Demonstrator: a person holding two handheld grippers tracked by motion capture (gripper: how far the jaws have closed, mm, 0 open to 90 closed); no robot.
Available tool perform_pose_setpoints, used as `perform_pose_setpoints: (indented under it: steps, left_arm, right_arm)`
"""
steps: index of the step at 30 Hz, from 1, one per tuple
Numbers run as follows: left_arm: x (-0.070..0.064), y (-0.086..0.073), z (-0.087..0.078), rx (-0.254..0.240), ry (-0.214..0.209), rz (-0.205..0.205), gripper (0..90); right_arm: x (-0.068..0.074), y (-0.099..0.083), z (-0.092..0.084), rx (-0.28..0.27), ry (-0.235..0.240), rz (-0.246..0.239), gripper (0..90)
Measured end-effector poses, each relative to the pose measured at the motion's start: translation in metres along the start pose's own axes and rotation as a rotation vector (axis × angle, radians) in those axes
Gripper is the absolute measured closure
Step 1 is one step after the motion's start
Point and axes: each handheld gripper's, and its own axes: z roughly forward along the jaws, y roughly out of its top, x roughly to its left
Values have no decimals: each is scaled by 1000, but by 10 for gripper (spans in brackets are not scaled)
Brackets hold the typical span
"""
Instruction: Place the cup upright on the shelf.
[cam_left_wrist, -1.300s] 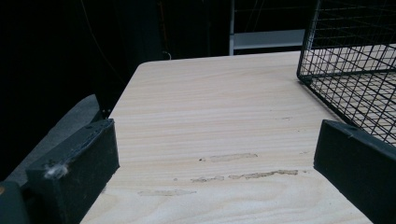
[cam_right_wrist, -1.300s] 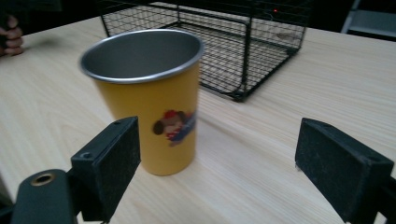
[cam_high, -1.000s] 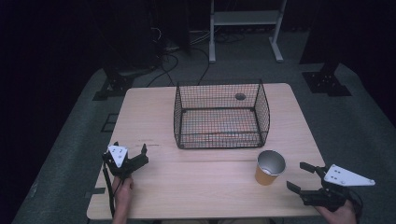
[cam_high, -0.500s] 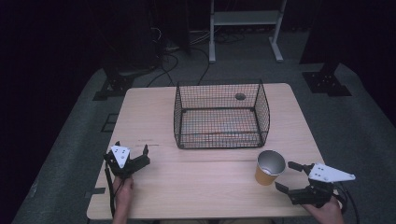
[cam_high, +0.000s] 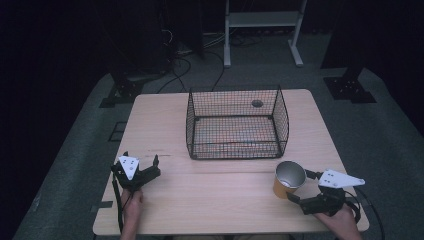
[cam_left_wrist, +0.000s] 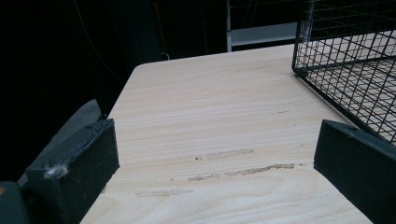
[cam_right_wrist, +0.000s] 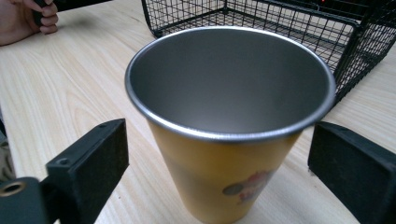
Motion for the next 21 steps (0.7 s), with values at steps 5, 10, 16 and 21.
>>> perform_pose_setpoints:
  steps: [5,10,16,21]
  left_arm:
    - [0,0,0,-1,-2,3,0]
    - [-1,0,0,-1,-3,4,0]
    - [-1,0,0,-1,-4,5,0]
    - [-1,0,0,-2,-4,6,0]
  right_arm:
    - [0,5,7,3,4,-1,40]
    - [0,10,11,0,9,-8,40]
    - [0,14,16,4,16,-13,37]
    - [-2,15,17,-5,18,-10,116]
